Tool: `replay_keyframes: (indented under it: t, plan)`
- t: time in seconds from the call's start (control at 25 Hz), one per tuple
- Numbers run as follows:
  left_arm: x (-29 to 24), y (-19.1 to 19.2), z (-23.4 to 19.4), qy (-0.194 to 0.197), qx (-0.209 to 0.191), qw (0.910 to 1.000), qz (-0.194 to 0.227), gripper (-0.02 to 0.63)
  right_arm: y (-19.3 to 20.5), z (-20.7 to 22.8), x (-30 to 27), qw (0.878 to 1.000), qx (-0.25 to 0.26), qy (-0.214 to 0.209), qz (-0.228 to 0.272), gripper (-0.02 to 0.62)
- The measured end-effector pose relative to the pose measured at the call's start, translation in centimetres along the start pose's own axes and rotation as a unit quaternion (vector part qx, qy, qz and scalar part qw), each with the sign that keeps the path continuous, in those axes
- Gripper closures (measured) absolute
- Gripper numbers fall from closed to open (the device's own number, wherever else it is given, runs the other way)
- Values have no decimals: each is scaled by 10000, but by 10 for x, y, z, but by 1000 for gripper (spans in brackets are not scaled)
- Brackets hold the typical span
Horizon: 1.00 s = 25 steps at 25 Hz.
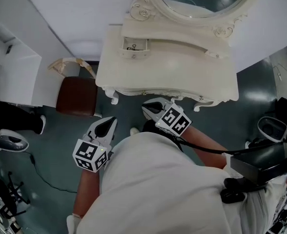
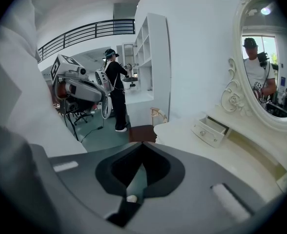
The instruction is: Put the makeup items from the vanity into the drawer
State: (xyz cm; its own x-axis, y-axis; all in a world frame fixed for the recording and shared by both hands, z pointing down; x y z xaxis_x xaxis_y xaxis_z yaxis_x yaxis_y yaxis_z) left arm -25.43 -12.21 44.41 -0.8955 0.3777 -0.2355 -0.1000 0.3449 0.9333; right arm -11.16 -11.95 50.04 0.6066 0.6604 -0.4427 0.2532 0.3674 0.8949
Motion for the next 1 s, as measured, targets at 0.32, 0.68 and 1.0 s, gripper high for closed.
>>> replay_keyframes:
  t: [0.32, 0.68, 1.0]
  plan:
    - [-3, 3, 2, 12, 20, 10000, -59, 603, -2, -1, -1, 10000, 26, -40, 5, 595]
    - [-14, 3, 1, 40, 55, 9999, -117, 603, 2, 9, -1, 9999, 45, -89, -19, 595]
    - [-27, -3, -5, 14, 93, 9998, -166, 603, -2, 25, -3, 9998, 70, -156, -33, 595]
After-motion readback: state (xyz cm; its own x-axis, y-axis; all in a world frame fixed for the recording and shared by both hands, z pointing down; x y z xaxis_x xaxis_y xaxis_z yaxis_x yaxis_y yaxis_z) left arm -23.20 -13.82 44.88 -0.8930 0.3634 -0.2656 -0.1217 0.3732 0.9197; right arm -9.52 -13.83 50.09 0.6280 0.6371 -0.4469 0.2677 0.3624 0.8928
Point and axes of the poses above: the fingertips, and each gripper's own axes: x backward along the fingers, z to its right, y out of its underside, the point moved 3 cm from there along x, backward along the fingers, and after that the axes turned 10 degrees about z, right-handed, at the moved point
